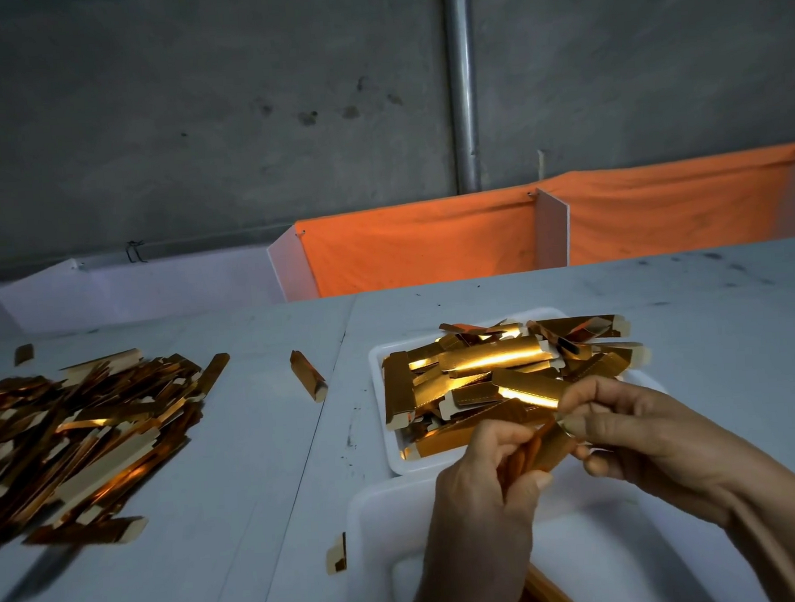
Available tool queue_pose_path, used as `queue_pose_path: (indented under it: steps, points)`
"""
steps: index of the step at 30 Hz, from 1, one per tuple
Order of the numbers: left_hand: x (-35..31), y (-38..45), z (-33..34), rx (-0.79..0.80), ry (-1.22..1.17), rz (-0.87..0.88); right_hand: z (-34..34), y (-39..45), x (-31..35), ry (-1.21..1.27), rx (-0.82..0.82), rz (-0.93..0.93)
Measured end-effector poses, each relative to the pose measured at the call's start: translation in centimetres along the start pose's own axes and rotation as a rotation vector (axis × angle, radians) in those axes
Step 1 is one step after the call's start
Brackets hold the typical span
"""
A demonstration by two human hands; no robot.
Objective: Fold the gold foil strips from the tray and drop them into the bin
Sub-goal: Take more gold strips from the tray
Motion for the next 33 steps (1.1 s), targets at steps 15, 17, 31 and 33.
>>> queue_pose_path:
  steps: [15,17,31,33]
  points:
    - [0.7,0.0,-0.8,-0.01,-0.085,-0.071,0.3,-0.9,1.2,-0.268,0.119,-0.122]
    - [0.7,-0.1,-0.9,-0.005,-0.088,-0.071,0.3,-0.9,1.3,-0.301,0.122,-0.133]
    - [-0.4,-0.1,0.2,0.041,0.175,0.09,0.9,-0.3,0.2,-0.403,0.095,-0.126]
    - [-0.3,0.0,-0.2,0.026,0.156,0.089,1.0,-0.3,0.0,-0.24,0.14,-0.071]
Point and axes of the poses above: each hand's wrist, its own y-axis towards the middle knuckle, its own z-axis out of the palm, x = y × z, the point moved 7 cm from there along y, towards the middle knuckle, and after that the axes turned 3 degrees about x, right-handed, at the moved point
